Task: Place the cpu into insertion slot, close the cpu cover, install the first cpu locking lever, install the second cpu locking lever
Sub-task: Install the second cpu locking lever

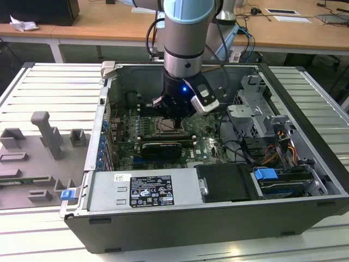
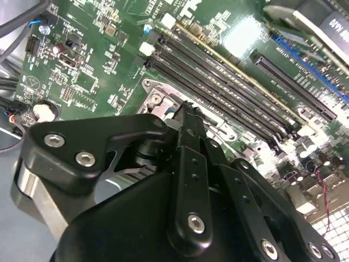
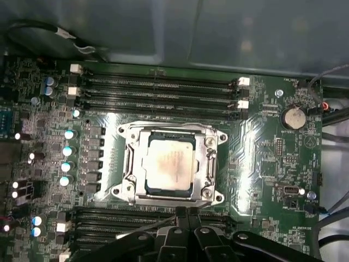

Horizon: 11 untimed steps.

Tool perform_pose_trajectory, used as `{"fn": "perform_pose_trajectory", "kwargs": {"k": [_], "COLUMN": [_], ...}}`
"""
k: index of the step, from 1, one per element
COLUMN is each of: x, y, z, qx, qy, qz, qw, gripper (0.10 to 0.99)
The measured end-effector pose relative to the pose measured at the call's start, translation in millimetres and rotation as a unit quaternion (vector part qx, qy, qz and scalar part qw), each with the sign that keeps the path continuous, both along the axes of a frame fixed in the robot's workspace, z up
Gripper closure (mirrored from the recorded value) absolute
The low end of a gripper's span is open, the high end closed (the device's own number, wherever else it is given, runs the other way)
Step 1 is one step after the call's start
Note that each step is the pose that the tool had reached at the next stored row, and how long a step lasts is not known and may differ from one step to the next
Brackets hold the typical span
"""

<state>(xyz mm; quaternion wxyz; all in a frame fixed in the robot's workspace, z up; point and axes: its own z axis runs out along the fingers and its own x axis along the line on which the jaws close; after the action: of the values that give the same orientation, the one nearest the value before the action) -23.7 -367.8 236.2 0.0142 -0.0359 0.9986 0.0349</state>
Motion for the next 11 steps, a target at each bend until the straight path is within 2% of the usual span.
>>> {"fn": "perform_pose_trajectory", "kwargs": {"k": [2,3,5,6,11], "x": [-2.9,-4.5,-11.2,-13.3,-16.9], "y": [-1.1,-1.6,-3.0,-3.8,-11.7], "z": [0.0,0.0,-0.1,-0.1,-0.2], "qx": [0.0021,0.0070,0.0217,0.0251,0.0272], "qy": [0.0000,0.0000,0.0000,0.0000,0.0001], "qz": [0.000,0.000,0.001,0.001,0.004], "qw": [1.0000,1.0000,0.9998,0.9997,0.9996], "gripper": [0.980,0.980,0.980,0.980,0.980]}}
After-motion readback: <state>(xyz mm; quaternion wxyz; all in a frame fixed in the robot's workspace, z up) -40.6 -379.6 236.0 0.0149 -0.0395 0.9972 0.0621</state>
